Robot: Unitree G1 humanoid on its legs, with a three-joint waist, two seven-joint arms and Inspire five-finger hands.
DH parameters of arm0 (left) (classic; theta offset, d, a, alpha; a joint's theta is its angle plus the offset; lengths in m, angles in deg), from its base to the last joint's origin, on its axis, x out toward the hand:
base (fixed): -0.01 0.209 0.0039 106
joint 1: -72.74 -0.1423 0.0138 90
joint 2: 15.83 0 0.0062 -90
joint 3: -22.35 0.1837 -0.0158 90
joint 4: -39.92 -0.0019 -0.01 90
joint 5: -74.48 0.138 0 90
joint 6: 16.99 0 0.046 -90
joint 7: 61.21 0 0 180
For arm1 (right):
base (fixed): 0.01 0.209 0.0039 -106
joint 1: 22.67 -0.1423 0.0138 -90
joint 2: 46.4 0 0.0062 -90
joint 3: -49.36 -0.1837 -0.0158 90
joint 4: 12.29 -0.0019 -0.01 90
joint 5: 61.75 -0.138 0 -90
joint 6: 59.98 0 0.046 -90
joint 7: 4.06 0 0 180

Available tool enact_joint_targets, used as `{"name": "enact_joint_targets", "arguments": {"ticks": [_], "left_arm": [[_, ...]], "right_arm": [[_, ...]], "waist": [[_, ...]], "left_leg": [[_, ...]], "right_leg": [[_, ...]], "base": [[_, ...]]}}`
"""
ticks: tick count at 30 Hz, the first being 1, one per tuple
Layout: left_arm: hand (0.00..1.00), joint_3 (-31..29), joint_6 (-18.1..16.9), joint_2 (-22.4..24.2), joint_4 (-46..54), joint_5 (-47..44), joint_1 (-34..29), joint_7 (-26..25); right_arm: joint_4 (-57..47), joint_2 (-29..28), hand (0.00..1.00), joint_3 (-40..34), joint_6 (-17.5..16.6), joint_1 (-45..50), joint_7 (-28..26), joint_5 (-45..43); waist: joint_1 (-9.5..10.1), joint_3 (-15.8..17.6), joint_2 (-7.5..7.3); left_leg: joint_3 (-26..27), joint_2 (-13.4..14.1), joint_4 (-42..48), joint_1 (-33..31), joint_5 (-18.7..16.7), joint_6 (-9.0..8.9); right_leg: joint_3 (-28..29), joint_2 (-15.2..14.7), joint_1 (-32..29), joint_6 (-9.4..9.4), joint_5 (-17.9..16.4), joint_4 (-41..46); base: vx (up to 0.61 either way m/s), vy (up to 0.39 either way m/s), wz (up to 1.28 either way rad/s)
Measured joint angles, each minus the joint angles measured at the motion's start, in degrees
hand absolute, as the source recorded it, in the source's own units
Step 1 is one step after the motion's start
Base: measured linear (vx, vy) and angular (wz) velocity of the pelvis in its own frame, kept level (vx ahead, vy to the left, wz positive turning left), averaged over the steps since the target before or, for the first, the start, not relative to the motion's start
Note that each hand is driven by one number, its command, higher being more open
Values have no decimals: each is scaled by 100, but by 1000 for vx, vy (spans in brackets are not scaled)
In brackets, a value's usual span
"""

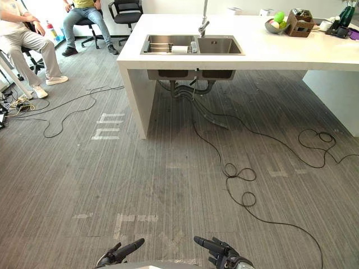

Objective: Walk over to the sink, pick up the cup, carry it to the dishwasher, place the cup inside the dishwasher, then close the dishwasher door

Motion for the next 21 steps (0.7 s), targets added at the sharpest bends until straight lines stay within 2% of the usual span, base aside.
{"name": "enact_joint_targets", "arguments": {"ticks": [8,13,14,16,18,19,20,21], "left_arm": [[100,2,-10,13,13,39,-38,-106],[100,-23,-109,20,36,-36,-55,-615],[100,-55,-110,20,39,-152,-60,-718],[100,-132,-106,21,84,-206,-90,-782],[100,-170,-102,25,189,-391,-146,-784],[100,-215,-105,23,206,-442,-181,-787],[100,-306,-114,21,220,-473,-216,-786],[100,-478,-123,13,221,-566,-268,-811]], "right_arm": [[1,16,100,-1,53,3,-17,2],[1,33,100,-13,32,-1,-15,2],[0,31,100,-48,-9,-2,-15,1],[-4,7,100,-74,-130,13,16,-7],[-35,14,100,-116,-341,111,153,-93],[-92,22,100,-113,-446,129,225,-177],[-148,3,100,-116,-500,134,259,-228],[-244,-50,100,-117,-646,148,308,-340]], "waist": [[0,24,-39],[2,52,-47],[2,65,-41],[-5,86,-59],[-7,124,-74],[4,146,-45],[0,168,-85],[-21,212,-150]], "left_leg": [[1,2,-1,71,-2,2],[0,-1,0,104,-10,15],[-9,-2,6,122,-23,32],[-77,-49,79,140,-106,104],[-202,-199,264,147,-295,261],[-205,-233,318,148,-332,310],[-215,-271,347,144,-363,330],[-243,-364,373,245,-413,402]], "right_leg": [[9,2,73,1,0,2],[23,1,97,8,-6,25],[18,-15,54,65,-94,183],[-42,-137,-205,171,-527,951],[-65,-456,-746,591,-1045,2416],[-3,-549,-1057,610,-1068,3121],[41,-627,-1339,549,-1066,3673],[54,-847,-1717,439,-1057,4577]], "base": [[-37,1,0],[-21,1,0],[-28,5,6],[-27,13,20],[-13,58,27],[-12,71,10],[1,58,8],[44,44,10]]}}
